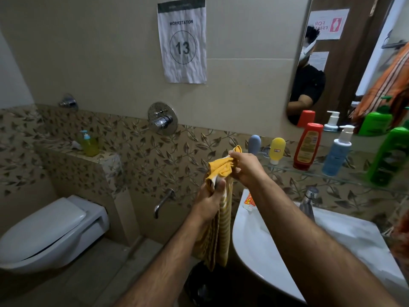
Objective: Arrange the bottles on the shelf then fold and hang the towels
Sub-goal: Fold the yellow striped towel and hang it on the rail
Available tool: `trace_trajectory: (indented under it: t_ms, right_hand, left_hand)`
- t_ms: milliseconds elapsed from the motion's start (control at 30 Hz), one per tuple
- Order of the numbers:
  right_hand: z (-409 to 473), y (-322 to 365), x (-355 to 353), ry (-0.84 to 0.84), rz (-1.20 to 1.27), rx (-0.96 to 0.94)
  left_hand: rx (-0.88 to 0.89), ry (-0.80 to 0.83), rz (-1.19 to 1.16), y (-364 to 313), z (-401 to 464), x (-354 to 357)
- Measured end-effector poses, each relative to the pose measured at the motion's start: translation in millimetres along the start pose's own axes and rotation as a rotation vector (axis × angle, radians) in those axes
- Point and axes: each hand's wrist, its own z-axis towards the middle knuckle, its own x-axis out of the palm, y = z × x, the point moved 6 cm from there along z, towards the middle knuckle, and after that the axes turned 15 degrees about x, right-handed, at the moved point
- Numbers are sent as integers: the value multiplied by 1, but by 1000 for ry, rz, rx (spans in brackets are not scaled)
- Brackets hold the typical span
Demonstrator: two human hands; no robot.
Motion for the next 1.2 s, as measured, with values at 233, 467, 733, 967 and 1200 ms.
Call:
trace_trajectory:
  t_ms: [233, 467, 733, 967, 1200]
  right_hand:
    - [-8, -22, 19, 263, 118, -39]
    - [-29, -65, 29, 239, -503, -355]
    - [-36, -67, 27, -105, -763, -584]
    - [-28, -47, -8, -218, -448, -443]
    - [-35, -45, 3, -37, -343, -345]
  left_hand:
    - [-232, -254, -309, 33, -3, -2]
    - [-313, -396, -368, 56, -7, -9]
    - [-399, -354, -364, 66, -13, -9]
    - [-430, -497, -84, 65, -9, -43]
    - [-405, -488, 20, 57, -7, -40]
